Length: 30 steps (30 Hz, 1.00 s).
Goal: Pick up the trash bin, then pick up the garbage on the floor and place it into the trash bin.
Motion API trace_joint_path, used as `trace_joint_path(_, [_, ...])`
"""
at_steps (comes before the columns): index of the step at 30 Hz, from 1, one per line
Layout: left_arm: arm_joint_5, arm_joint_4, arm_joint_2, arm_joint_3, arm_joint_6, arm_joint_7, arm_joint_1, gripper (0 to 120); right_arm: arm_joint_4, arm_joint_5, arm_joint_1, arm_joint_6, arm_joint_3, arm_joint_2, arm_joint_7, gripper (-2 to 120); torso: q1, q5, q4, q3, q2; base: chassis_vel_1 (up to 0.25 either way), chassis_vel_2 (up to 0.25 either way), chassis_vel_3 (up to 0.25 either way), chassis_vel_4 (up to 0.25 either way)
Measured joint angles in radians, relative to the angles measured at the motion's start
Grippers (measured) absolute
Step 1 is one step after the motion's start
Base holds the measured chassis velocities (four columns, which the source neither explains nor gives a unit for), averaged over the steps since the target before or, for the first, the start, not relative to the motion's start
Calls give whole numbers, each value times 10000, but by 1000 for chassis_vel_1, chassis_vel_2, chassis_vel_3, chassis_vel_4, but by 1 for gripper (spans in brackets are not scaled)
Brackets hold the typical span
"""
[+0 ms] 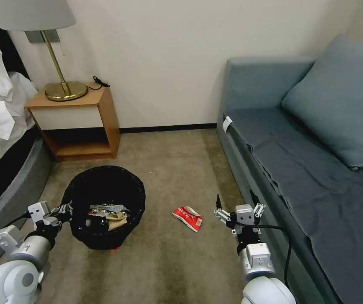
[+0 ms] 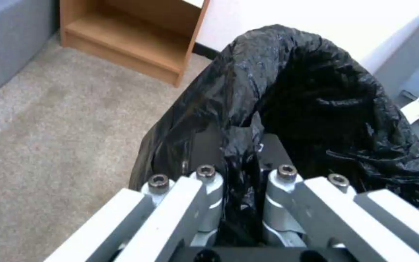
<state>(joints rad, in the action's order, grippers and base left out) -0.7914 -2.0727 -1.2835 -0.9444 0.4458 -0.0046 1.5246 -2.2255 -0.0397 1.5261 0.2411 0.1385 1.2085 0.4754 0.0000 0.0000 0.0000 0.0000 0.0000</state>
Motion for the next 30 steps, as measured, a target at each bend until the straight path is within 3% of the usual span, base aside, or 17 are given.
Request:
trace_joint_path(16, [-39, -34, 94, -301, -67, 139, 102, 6, -97, -28, 207, -340, 163, 3, -183, 100, -1, 0, 1, -1, 0, -10, 8, 10, -10])
trace_joint_path(30, [319, 161, 297, -591, -275, 330, 88, 6, -72, -164, 320, -586, 215, 53, -336, 100, 0, -1, 0, 1, 0, -118, 120, 123, -112])
